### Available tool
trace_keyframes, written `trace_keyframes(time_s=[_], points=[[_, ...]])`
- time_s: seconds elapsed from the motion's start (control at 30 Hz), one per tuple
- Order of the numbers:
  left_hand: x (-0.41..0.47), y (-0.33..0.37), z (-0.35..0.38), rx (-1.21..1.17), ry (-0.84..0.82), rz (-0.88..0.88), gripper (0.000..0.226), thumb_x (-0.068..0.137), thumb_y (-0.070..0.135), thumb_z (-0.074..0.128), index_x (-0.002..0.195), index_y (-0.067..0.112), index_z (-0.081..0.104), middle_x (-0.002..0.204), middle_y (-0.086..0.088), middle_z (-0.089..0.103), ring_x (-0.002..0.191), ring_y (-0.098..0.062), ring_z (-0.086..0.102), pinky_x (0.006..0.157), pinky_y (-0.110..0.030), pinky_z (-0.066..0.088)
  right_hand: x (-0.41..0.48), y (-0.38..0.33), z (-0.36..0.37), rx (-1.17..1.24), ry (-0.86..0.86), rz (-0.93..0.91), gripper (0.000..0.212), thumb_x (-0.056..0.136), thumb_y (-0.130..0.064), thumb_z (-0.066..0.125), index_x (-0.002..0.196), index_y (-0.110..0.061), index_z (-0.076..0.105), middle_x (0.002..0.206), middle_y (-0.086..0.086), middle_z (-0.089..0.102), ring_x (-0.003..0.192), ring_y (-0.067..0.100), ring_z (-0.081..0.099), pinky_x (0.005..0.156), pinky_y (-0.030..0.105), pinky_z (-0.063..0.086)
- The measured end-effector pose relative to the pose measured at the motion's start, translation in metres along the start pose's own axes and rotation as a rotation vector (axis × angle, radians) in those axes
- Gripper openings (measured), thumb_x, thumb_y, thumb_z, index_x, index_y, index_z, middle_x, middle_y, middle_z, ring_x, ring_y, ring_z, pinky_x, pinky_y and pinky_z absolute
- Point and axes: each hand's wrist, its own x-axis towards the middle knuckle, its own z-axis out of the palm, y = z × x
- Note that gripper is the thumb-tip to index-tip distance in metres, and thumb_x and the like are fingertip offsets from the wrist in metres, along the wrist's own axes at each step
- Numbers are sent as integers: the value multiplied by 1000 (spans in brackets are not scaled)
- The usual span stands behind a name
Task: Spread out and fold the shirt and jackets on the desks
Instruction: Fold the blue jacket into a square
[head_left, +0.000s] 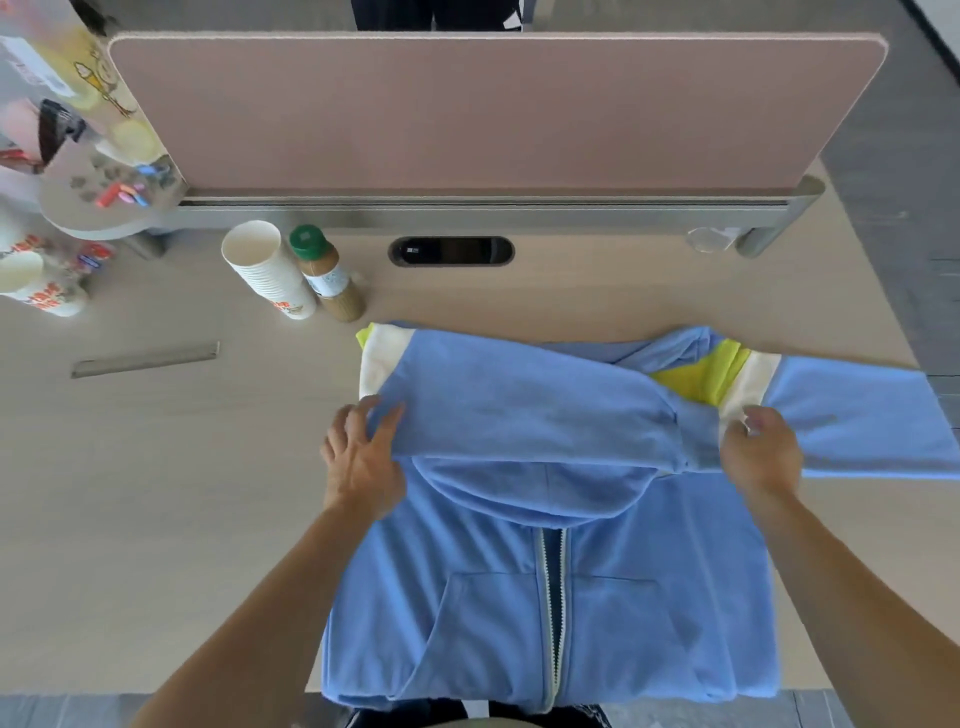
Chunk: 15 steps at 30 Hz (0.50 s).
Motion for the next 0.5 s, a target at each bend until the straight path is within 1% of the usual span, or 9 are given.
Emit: trace_keyframes(time_s=[0.03, 0.07, 0.1, 0.17, 0.2, 0.27, 0.33, 0.4, 0.5], points=[[4, 9, 1, -14, -8, 132, 75, 63, 6, 62, 137, 20, 53, 147, -6, 36, 134, -37, 29, 102, -60, 37, -6, -1, 11, -74, 30, -171, 38, 90, -18, 57, 126, -7, 62, 126, 21, 62, 113, 42, 57, 97, 49, 46], [9, 18, 3, -37, -24, 231, 72, 65, 13, 55, 137, 17, 54, 147, -6, 40, 137, -37, 30, 104, -59, 38, -14, -3, 23, -131, 27, -361, 38, 93, -21, 55, 126, -4, 61, 126, 23, 61, 114, 44, 56, 96, 52, 46], [17, 27, 3, -55, -53, 285, 69, 68, 20, 49, 137, 13, 54, 147, -9, 44, 139, -38, 33, 105, -59, 39, -21, -4, 36, -187, 2, -528, 42, 94, -28, 51, 126, -3, 61, 127, 23, 61, 116, 45, 56, 95, 54, 48], [40, 43, 7, -48, -102, 276, 68, 80, 34, 42, 142, 7, 50, 150, -14, 45, 143, -39, 32, 111, -58, 34, -26, -3, 61, -332, -96, -722, 57, 92, -42, 40, 132, -7, 60, 139, 23, 56, 126, 46, 53, 99, 59, 47], [53, 50, 9, -20, -124, 215, 70, 87, 41, 38, 148, 7, 43, 156, -14, 37, 147, -37, 26, 116, -56, 28, -28, -5, 70, -414, -164, -754, 63, 92, -47, 35, 138, -10, 57, 146, 22, 49, 133, 45, 47, 104, 60, 42], [78, 53, 18, 27, -184, 30, 72, 98, 51, 31, 157, 12, 20, 166, -8, 13, 153, -31, 5, 123, -48, 9, -31, -6, 84, -572, -287, -729, 73, 91, -57, 21, 151, -20, 42, 160, 17, 30, 147, 40, 28, 116, 57, 26], [96, 47, 27, 27, -232, -161, 76, 100, 57, 28, 159, 18, 3, 167, -5, -3, 153, -27, -8, 123, -46, -2, -32, -3, 94, -640, -313, -718, 77, 89, -62, 11, 157, -28, 28, 166, 12, 14, 152, 36, 13, 120, 52, 14], [103, 36, 35, 50, -230, -253, 78, 98, 62, 24, 159, 22, -2, 167, -2, -8, 153, -23, -10, 122, -49, -1, -29, 2, 101, -666, -305, -713, 76, 89, -63, 8, 158, -33, 17, 168, 7, 2, 154, 31, 3, 122, 50, 9], [101, 30, 41, 89, -129, -240, 77, 96, 66, 26, 158, 27, 6, 167, 3, 0, 153, -21, -5, 120, -50, 8, -25, 7, 104, -662, -309, -726, 73, 90, -65, 6, 158, -38, 8, 167, 1, -8, 154, 25, -8, 123, 46, 1]])
